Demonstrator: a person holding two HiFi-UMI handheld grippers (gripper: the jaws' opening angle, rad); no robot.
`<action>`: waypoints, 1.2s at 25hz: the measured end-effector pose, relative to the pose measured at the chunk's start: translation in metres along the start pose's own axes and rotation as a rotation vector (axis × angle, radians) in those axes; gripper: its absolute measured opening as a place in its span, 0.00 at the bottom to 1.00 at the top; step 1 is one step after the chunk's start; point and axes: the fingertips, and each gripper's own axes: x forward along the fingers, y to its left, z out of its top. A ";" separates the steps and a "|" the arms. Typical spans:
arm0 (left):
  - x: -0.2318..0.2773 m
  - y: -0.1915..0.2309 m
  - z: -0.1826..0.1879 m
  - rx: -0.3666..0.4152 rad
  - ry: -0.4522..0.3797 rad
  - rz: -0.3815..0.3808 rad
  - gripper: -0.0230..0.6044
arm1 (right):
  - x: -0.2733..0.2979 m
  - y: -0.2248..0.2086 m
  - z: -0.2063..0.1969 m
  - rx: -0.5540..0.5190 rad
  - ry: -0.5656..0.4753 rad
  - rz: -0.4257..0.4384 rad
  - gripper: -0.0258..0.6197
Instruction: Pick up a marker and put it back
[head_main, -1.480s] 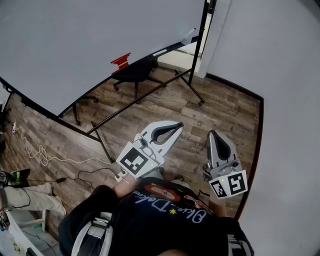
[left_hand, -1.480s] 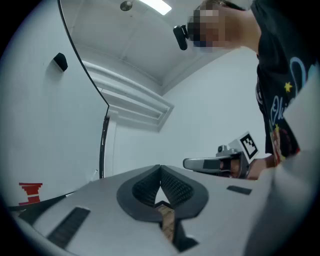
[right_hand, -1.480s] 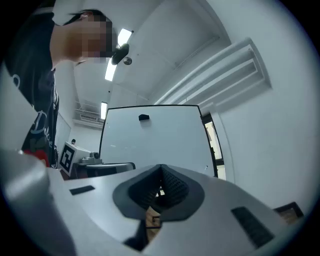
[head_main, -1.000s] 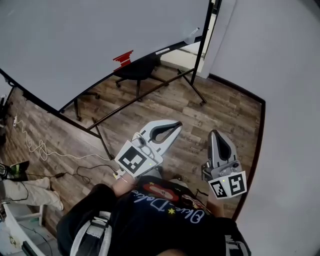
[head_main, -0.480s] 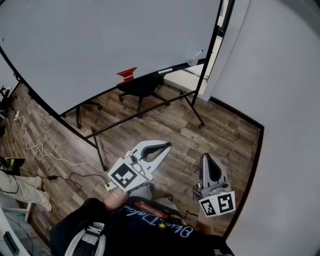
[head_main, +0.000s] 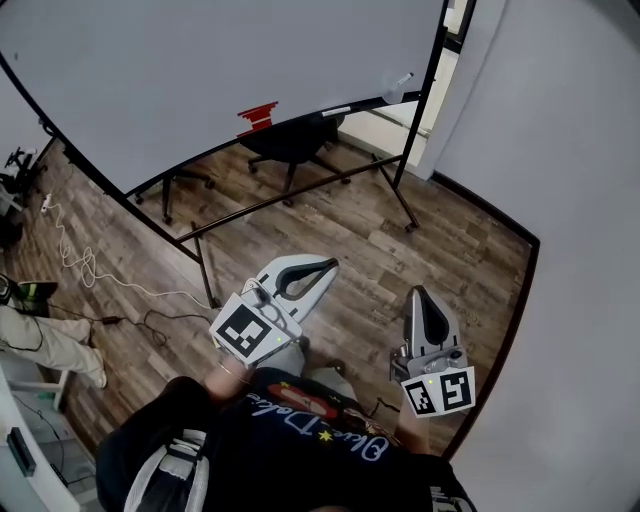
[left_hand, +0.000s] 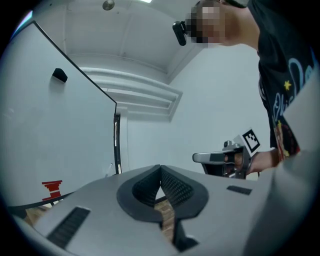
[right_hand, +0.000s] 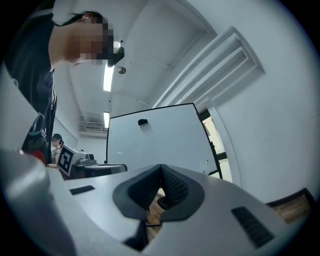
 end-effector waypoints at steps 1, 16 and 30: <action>0.000 -0.005 0.000 -0.001 0.003 -0.001 0.04 | -0.004 -0.001 0.001 -0.001 -0.003 0.002 0.04; 0.000 -0.040 0.009 0.042 -0.022 -0.038 0.04 | -0.033 0.002 0.006 0.003 -0.042 -0.009 0.04; 0.048 -0.015 0.005 -0.047 -0.091 -0.058 0.04 | -0.014 -0.037 0.010 -0.034 -0.010 -0.049 0.04</action>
